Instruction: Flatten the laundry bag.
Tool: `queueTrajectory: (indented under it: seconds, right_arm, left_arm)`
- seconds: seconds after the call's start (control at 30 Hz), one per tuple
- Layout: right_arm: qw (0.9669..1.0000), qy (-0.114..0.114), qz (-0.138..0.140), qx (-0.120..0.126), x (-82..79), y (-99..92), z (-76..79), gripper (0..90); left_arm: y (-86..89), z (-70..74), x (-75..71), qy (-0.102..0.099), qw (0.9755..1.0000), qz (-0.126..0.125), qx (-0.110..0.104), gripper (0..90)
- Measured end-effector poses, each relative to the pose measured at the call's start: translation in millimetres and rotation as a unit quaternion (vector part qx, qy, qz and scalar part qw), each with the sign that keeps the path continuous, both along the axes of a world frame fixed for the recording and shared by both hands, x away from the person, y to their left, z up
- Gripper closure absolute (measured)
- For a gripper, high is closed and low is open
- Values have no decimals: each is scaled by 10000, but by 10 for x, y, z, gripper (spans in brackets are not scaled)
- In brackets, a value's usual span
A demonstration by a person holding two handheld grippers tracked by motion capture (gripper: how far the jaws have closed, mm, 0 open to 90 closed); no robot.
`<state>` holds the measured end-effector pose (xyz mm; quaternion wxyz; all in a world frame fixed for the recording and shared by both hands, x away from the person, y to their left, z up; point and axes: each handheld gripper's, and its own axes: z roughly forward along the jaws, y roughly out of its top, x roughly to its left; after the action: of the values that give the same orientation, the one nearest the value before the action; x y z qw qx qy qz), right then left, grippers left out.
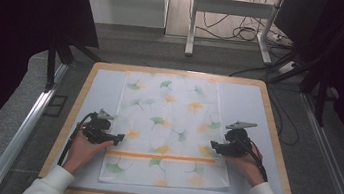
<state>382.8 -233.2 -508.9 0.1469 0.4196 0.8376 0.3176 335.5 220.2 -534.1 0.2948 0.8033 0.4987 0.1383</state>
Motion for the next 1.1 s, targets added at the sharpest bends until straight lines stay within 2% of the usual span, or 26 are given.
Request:
queueTrajectory:
  seconds: [0.17,0.3,0.43,0.53,0.6,0.63,0.7,0.73,0.77,0.8,0.83,0.87,0.97,1.1]
  right_arm:
    - [10000,58,-23,-33,26,4,-28,320]
    - [9998,127,-44,-152,35,52,-63,335]
    - [9996,94,-78,-244,28,82,-64,349]
    - [9993,5,-89,-376,16,113,-67,397]
    - [9993,-5,-48,-379,5,129,-62,452]
    - [9993,-5,-48,-379,5,129,-62,452]
    - [9991,-53,33,-411,-13,157,-53,570]
    - [9991,-65,69,-422,-17,160,-50,616]
    - [9991,-65,69,-422,-17,160,-50,616]
    - [9988,-123,87,-462,-28,170,-48,704]
    - [9988,-123,87,-462,-28,170,-48,704]
    - [9986,-157,114,-499,-32,162,-44,787]
    - [9990,-86,163,-409,-39,137,-36,863]
    - [9989,-63,232,-398,-80,119,-15,878]
  left_arm:
    - [-4,-27,4,27,10000,52,8,283]
    - [-22,-25,-13,-13,10000,44,43,319]
    - [-46,-22,-21,-42,10000,35,60,371]
    - [-65,-16,-26,-90,9999,-22,48,428]
    - [-84,-10,-29,-109,9999,-72,47,477]
    - [-84,-10,-29,-109,9999,-72,47,522]
    - [-107,-9,-33,-154,9998,-116,23,602]
    - [-126,-4,-33,-183,9996,-221,25,663]
    - [-126,-4,-33,-183,9996,-221,25,714]
    - [-146,1,-25,-161,9995,-282,11,756]
    - [-146,1,-25,-161,9995,-282,11,795]
    - [-157,6,-8,-133,9993,-347,-9,830]
    - [-158,15,25,-97,9992,-379,-50,861]
    - [-168,20,90,-88,9991,-398,-75,875]
